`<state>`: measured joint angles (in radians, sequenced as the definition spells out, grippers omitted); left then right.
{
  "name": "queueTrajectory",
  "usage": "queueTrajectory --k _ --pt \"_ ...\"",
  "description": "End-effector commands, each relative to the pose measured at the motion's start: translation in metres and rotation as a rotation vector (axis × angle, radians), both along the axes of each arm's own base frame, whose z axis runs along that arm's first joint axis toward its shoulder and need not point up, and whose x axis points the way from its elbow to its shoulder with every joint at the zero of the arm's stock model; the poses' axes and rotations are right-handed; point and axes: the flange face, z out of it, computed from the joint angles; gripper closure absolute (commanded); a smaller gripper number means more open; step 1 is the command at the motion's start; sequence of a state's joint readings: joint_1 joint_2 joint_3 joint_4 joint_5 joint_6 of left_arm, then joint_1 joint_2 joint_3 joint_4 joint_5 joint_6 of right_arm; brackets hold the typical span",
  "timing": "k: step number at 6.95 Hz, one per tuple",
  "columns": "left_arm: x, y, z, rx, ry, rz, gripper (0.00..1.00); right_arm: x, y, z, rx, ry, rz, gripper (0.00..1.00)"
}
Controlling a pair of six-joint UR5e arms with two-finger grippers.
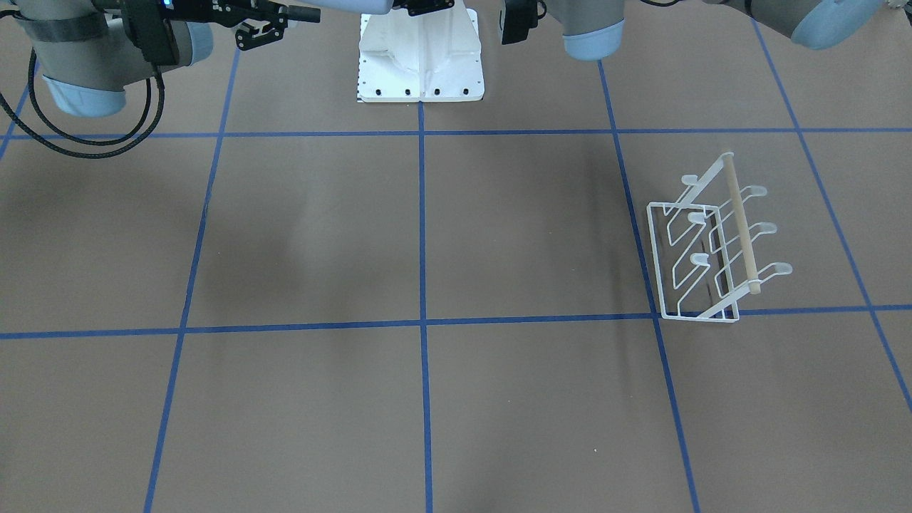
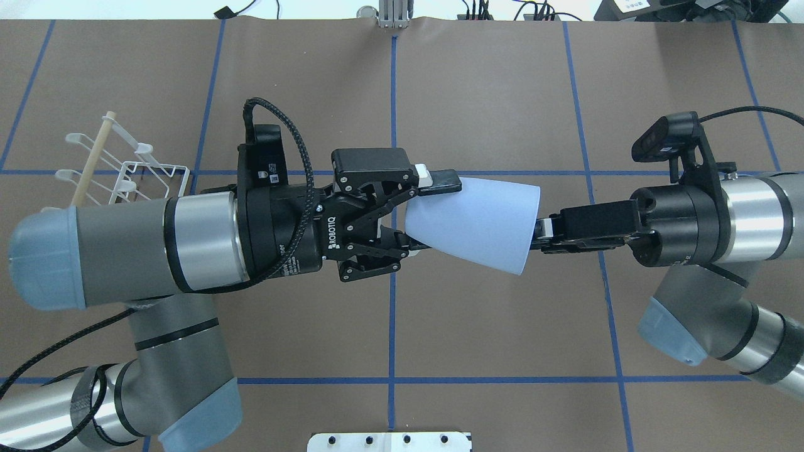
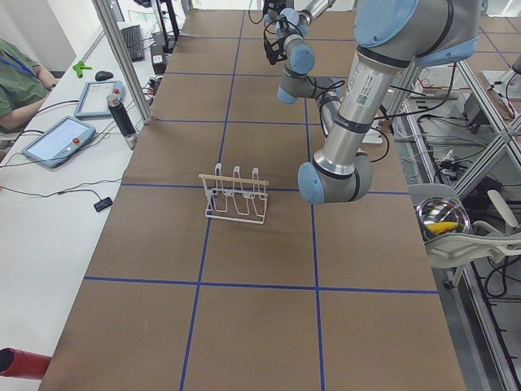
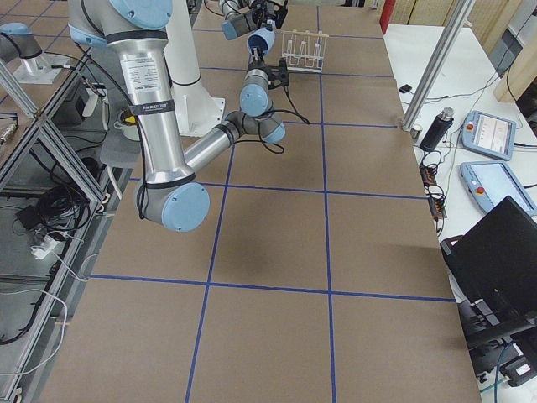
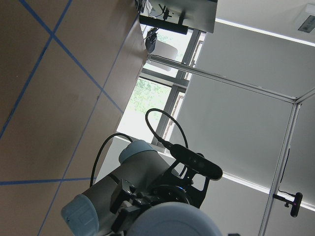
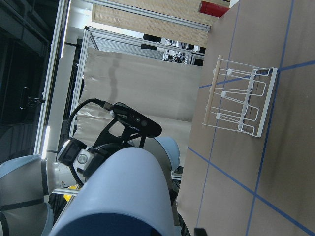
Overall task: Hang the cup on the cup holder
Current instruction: 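Open the right gripper and pull it back while the left gripper holds the cup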
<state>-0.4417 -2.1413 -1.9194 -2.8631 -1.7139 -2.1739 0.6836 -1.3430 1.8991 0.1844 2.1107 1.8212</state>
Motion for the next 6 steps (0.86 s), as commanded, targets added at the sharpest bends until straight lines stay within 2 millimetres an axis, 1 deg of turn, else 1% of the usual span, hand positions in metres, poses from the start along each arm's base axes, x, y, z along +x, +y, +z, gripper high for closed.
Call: queueTrajectory --k 1,2,3,4,5,6 --pt "-0.001 0.001 0.002 0.000 -0.004 0.004 1.00 0.003 0.002 0.008 0.006 -0.001 -0.002 0.00" --pt "-0.003 0.002 0.001 0.001 -0.003 0.005 1.00 0.011 0.008 0.024 0.010 -0.004 0.000 0.00" --pt "-0.005 0.005 0.006 0.011 -0.015 0.023 1.00 0.019 0.011 0.042 0.003 0.011 0.013 0.00" --pt "-0.008 0.003 0.011 0.024 -0.044 0.026 1.00 0.033 0.007 0.061 -0.024 0.048 0.043 0.00" --pt "-0.022 -0.014 0.019 0.025 -0.103 -0.027 1.00 0.050 -0.010 0.072 -0.048 0.078 0.099 0.00" --pt "-0.037 -0.036 0.026 0.113 -0.191 -0.097 1.00 0.078 -0.041 0.093 -0.078 0.132 0.183 0.00"
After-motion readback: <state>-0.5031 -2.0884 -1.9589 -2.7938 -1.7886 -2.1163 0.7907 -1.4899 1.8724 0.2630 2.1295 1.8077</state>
